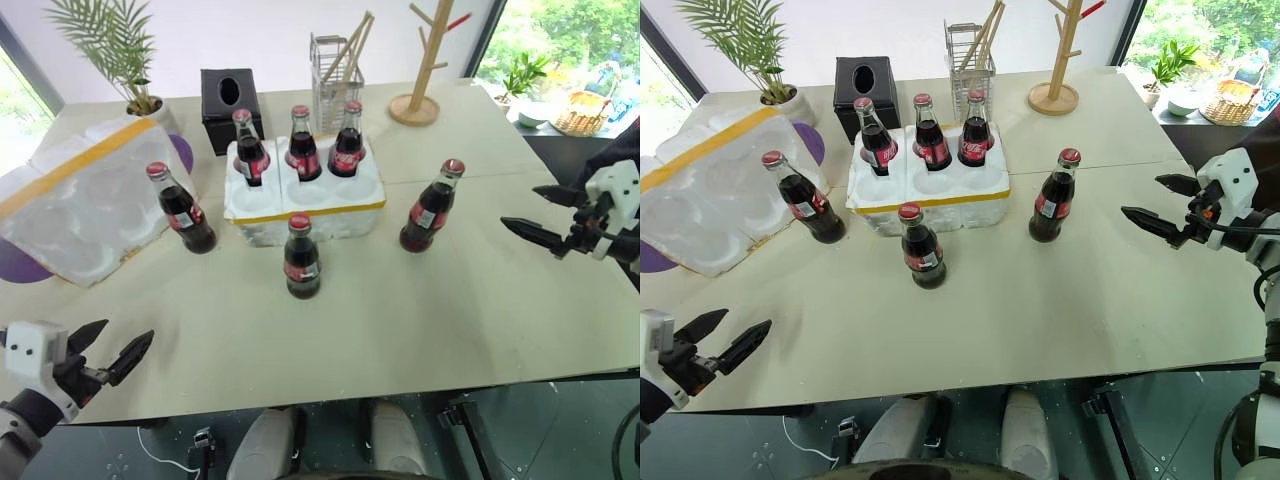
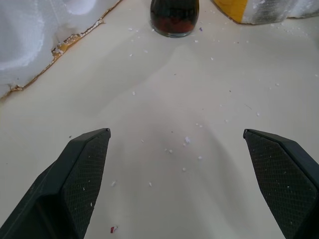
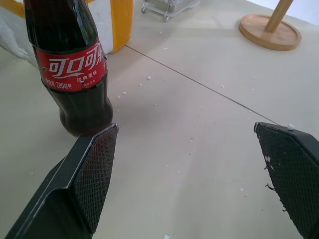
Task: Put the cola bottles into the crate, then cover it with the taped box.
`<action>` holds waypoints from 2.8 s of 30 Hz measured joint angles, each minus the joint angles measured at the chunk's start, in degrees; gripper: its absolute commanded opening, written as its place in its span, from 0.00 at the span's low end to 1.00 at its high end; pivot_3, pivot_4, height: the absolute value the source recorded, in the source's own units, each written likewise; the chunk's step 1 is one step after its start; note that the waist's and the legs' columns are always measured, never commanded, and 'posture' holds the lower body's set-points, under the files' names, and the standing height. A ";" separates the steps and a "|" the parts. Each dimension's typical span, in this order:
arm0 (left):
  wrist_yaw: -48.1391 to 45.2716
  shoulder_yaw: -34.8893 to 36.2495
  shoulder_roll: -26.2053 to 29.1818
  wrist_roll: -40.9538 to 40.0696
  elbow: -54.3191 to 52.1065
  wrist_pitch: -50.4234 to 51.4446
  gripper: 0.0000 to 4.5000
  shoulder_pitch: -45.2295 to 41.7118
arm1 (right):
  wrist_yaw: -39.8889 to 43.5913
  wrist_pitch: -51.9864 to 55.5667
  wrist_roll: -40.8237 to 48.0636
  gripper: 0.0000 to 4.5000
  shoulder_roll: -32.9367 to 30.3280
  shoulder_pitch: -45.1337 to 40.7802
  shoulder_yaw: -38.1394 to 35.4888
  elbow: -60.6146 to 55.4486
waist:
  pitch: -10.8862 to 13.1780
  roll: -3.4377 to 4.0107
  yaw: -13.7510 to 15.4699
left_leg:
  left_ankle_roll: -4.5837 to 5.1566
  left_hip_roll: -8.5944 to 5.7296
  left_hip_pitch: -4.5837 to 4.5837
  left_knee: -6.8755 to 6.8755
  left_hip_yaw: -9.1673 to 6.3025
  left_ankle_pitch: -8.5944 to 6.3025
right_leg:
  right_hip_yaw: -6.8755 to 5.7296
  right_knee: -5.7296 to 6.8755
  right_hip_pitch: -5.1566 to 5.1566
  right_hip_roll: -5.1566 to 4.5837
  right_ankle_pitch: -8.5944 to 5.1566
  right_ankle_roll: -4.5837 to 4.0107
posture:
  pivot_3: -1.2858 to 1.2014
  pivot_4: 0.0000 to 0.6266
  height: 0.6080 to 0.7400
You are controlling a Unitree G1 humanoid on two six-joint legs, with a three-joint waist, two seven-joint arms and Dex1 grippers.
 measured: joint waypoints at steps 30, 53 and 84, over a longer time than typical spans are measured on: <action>3.37 -7.15 7.71 1.80 11.35 -0.13 0.99 -29.03 | 16.59 30.51 17.80 1.00 -18.36 6.50 -12.31 -18.70 | 0.03 0.34 0.10 | -0.04 0.01 -0.04 0.00 -0.04 -0.04 | -0.03 0.04 -0.08 0.04 0.09 0.14 | 0.52 0.24 1.00; -5.72 -26.21 7.41 14.87 42.00 -12.86 0.60 -56.49 | 6.87 50.07 44.46 1.00 -18.06 -2.26 -17.88 -38.72 | 0.07 0.22 -0.12 | -0.08 0.00 -0.19 0.01 0.05 -0.19 | 0.01 0.11 -0.38 0.01 0.17 0.27 | 0.52 0.24 1.00; -31.01 -42.88 7.79 16.33 64.41 -5.53 0.60 -91.62 | -3.06 46.25 44.35 1.00 -14.61 1.75 -17.48 -44.84 | 0.47 -0.41 -0.49 | -0.47 -0.04 -1.00 0.27 0.09 0.06 | -0.03 0.23 -1.10 0.09 0.26 0.41 | 0.52 0.24 1.00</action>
